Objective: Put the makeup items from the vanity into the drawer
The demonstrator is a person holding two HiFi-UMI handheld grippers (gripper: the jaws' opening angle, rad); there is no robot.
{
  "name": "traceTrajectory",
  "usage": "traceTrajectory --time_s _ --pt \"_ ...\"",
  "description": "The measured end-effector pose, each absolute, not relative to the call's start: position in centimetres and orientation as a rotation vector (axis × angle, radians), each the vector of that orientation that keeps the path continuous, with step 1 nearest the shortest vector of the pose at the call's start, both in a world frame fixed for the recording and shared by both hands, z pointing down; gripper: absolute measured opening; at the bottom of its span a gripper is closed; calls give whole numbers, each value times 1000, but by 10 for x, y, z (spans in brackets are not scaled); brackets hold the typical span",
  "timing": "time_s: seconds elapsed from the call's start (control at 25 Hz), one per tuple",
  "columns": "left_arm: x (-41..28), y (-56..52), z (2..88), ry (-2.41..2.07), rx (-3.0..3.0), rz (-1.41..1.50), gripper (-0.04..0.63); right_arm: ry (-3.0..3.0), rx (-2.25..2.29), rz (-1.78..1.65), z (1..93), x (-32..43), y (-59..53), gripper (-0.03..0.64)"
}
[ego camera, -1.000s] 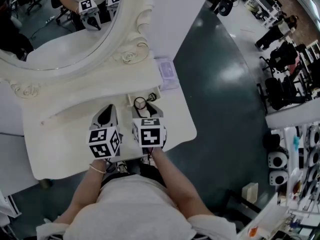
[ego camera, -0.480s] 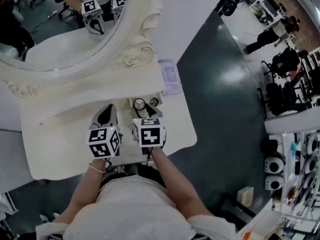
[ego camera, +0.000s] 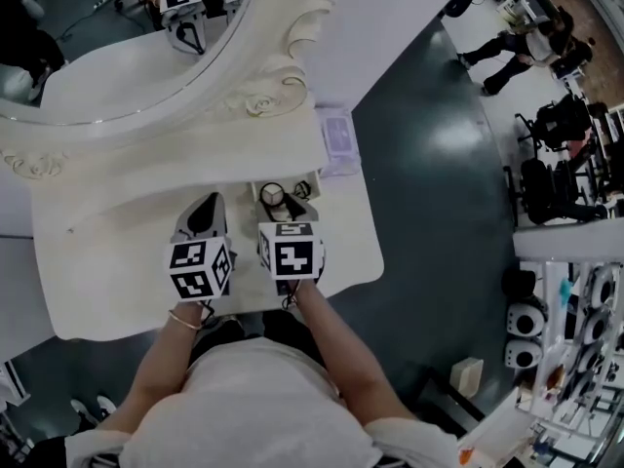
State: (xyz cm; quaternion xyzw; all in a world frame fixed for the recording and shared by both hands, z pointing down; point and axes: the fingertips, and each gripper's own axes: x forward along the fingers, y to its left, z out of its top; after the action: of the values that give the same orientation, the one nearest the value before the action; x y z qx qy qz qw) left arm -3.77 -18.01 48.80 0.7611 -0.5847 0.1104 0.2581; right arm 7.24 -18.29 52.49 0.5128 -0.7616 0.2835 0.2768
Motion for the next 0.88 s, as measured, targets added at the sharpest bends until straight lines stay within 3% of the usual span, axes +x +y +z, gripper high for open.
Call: traceTrajectory --time_s 0.88 --pt "-43 -183 502 -1613 1995 311 3 -2009 1324 823 541 74 -191 212"
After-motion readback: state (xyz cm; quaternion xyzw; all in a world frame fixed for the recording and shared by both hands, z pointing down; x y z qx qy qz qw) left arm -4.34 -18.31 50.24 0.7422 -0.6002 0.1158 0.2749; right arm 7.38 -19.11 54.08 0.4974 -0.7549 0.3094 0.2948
